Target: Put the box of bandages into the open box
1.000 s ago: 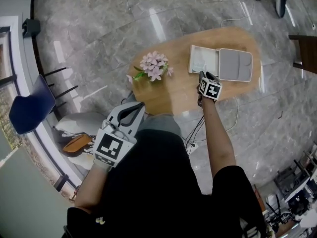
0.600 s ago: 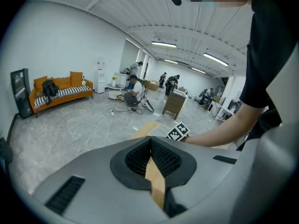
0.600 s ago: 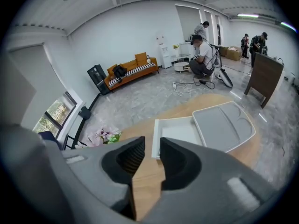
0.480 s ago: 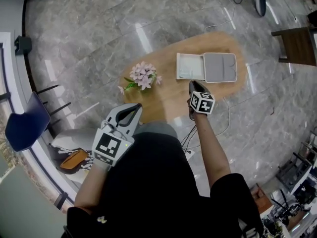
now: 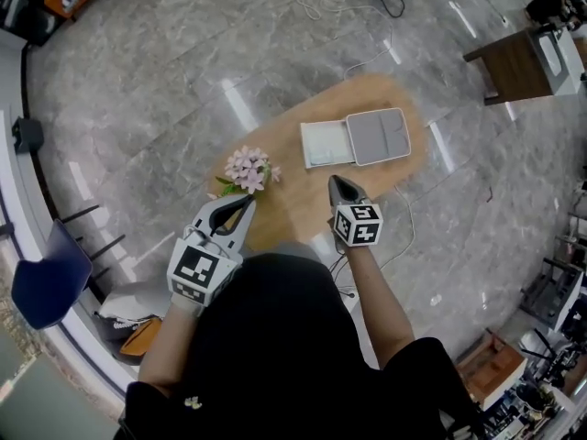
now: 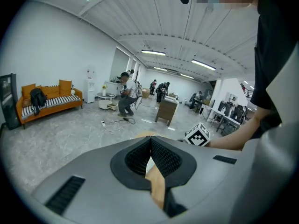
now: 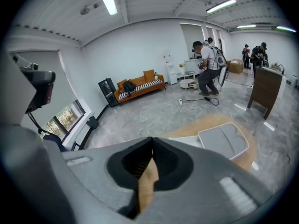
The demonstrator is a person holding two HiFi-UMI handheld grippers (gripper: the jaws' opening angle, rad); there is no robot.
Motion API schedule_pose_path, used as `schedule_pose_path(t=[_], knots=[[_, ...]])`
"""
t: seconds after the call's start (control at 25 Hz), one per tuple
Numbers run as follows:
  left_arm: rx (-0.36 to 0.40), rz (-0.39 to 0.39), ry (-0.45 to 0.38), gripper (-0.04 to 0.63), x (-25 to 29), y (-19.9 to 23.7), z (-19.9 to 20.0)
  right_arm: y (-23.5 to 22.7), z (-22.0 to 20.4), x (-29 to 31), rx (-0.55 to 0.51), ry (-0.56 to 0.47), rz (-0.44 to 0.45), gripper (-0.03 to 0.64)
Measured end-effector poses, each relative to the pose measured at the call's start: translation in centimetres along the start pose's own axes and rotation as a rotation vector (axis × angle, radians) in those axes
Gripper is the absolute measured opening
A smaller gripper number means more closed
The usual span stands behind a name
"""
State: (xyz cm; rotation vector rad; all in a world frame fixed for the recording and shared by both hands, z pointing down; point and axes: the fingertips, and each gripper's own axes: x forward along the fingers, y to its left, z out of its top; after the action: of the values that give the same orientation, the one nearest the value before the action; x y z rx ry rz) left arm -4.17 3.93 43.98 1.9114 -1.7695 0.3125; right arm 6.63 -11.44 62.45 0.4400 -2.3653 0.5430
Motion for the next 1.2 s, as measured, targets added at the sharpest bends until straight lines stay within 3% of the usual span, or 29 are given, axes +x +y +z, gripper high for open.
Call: schedule_pose_path(t=[0.2,0.4,1.2], knots=[[0.023,-0.035,-0.015,0.011,0.1,0.6,1.2,2.5,3.2,-3.6,-0.042,-0.075,0.004,-0.002],[0.028,-0.078,-0.037,0.011,0.8,0.6,2.6,3.7,6.0,-7.3,-0.010,-0.158,-0.015,-0.002],[0.145,-0.292,-0.080,0.011,3.7,-1.8,7.4,7.0,12.1,-18.1,-0.066,-0.364,-0.111,-0.002]])
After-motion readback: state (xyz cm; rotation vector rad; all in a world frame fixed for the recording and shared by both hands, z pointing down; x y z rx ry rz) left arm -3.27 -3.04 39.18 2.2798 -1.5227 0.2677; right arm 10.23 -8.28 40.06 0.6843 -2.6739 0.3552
